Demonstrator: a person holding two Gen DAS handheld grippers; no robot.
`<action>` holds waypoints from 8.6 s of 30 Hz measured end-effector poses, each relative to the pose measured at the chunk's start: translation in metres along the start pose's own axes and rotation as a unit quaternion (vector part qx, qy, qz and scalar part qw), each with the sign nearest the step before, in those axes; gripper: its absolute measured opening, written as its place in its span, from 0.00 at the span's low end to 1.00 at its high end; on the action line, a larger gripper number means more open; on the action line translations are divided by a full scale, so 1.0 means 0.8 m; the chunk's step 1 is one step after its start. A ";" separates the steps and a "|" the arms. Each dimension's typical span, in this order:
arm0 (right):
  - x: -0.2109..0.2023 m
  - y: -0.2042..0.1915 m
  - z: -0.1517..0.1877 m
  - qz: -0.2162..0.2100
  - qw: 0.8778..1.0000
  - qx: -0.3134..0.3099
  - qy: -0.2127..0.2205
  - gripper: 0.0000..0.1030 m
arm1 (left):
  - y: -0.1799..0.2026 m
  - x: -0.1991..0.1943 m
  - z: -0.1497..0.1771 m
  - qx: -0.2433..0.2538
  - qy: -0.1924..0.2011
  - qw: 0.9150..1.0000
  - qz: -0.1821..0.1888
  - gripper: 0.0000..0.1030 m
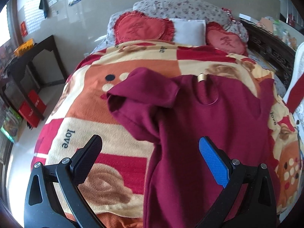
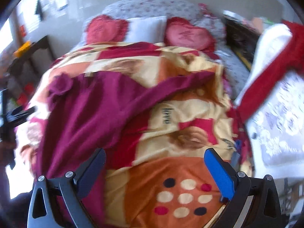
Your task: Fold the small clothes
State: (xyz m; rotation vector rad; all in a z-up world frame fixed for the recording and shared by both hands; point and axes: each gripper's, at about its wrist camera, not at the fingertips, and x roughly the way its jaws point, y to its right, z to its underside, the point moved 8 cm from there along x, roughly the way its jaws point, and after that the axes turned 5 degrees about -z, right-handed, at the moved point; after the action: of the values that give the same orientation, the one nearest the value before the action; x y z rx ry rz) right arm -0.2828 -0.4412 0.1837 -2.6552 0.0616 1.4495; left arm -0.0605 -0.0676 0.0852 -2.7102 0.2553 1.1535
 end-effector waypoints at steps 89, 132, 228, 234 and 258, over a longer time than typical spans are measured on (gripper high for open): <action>0.386 -0.334 -0.193 -0.184 0.983 0.001 -0.016 0.87 | -0.054 0.160 0.047 -0.101 -0.110 0.988 0.029 1.00; 0.119 -0.141 -0.219 -0.127 0.978 0.015 0.165 0.06 | -0.090 0.141 0.035 -0.126 -0.087 0.988 -0.028 1.00; 0.242 -0.239 -0.123 -0.266 0.964 0.002 0.000 0.57 | -0.045 0.110 0.123 -0.121 -0.163 0.971 0.128 0.52; 0.280 -0.421 -0.096 -0.333 0.935 -0.103 -0.063 0.54 | -0.041 0.078 0.141 -0.077 -0.154 0.977 0.122 0.52; 0.427 -0.470 -0.123 -0.331 0.935 -0.032 -0.121 0.31 | -0.108 0.073 0.133 -0.133 -0.129 0.978 0.099 0.52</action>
State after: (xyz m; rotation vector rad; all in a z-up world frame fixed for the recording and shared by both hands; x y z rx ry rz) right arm 0.0186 -0.0730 -0.0203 -2.1672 -0.8257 1.5055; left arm -0.0744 0.0365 -0.0207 -2.7615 0.3607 1.6899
